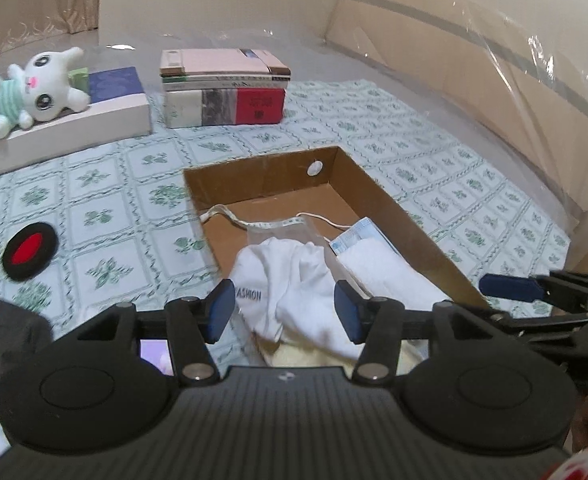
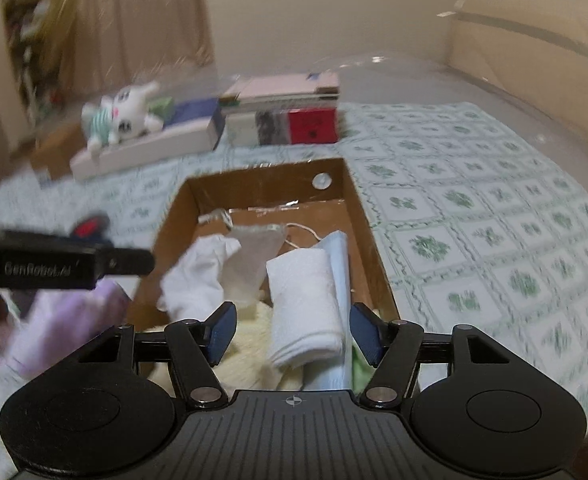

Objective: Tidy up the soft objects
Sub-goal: 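Lift both grippers away from the tray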

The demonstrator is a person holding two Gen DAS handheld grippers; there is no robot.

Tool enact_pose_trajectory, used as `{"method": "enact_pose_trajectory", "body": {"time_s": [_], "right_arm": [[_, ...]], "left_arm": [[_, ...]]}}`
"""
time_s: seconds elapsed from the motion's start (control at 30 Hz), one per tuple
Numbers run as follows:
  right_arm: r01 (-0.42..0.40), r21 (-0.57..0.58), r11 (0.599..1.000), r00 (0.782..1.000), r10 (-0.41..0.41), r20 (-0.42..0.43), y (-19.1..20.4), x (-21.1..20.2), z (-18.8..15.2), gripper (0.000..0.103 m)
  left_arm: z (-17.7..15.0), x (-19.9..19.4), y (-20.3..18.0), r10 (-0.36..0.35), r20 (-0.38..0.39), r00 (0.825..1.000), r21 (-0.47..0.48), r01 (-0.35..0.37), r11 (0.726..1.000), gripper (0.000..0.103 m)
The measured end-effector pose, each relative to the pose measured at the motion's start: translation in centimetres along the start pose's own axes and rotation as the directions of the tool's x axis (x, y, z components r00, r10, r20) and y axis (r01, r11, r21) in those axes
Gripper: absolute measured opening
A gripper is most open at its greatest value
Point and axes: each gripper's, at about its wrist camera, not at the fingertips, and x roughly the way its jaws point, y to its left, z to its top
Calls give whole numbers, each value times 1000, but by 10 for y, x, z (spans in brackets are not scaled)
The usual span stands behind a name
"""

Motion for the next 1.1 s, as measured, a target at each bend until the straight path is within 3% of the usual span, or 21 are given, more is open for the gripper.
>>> {"method": "enact_pose_trajectory", "body": {"time_s": [0.23,0.57,0.83,1.1], "right_arm": [[-28,133,991,998,21,54,11,-57,-23,63],[-54,150,987,996,42,81,54,-110,-61,64],[-88,116,989,994,80,70,94,-125,-79,64],[-128,68,989,991,125,48,129,-120,-84,64]], "left_arm": [[-30,-55,2,2,30,1000,-38,-1,999,51],[-90,-125,11,-3,45,999,-63,6,998,51],[-132,-165,37,32,46,998,-84,-28,996,51],[-153,-187,67,81,40,996,-129,-75,989,51]]}}
